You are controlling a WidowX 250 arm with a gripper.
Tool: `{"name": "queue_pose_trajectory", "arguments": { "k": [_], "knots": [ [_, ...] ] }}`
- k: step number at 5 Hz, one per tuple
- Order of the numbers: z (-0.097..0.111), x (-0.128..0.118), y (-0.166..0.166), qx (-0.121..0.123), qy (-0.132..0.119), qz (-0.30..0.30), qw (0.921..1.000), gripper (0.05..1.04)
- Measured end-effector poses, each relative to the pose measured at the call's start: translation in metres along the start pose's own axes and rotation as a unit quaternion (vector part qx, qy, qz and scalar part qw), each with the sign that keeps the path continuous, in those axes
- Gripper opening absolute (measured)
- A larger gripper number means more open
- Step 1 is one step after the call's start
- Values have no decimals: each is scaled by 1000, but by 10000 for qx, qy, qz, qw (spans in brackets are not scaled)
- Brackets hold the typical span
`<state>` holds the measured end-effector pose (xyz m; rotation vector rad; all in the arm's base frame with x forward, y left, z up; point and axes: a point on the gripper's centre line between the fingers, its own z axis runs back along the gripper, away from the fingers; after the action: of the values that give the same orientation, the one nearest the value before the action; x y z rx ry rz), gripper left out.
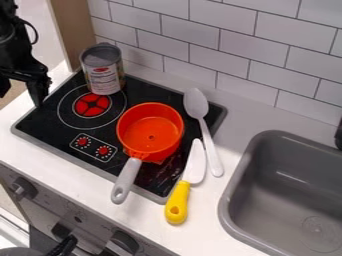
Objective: Moved the can on the lower left side of the burner
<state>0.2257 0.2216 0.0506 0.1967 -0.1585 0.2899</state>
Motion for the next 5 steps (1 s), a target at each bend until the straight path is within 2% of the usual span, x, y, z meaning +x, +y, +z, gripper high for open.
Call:
{"name": "queue_pose_trajectory", "arguments": {
  "k": [1,2,3,5],
  "knots": [
    [-7,-4,-4,-72,102,-54,9999,999],
    [-11,6,-16,-26,-274,-1169,9928,999],
    [-7,19,-26,-157,-501,-1510,9871,999],
    [17,50,-55,-639,-1170,-2249,9652,999]
  ]
}}
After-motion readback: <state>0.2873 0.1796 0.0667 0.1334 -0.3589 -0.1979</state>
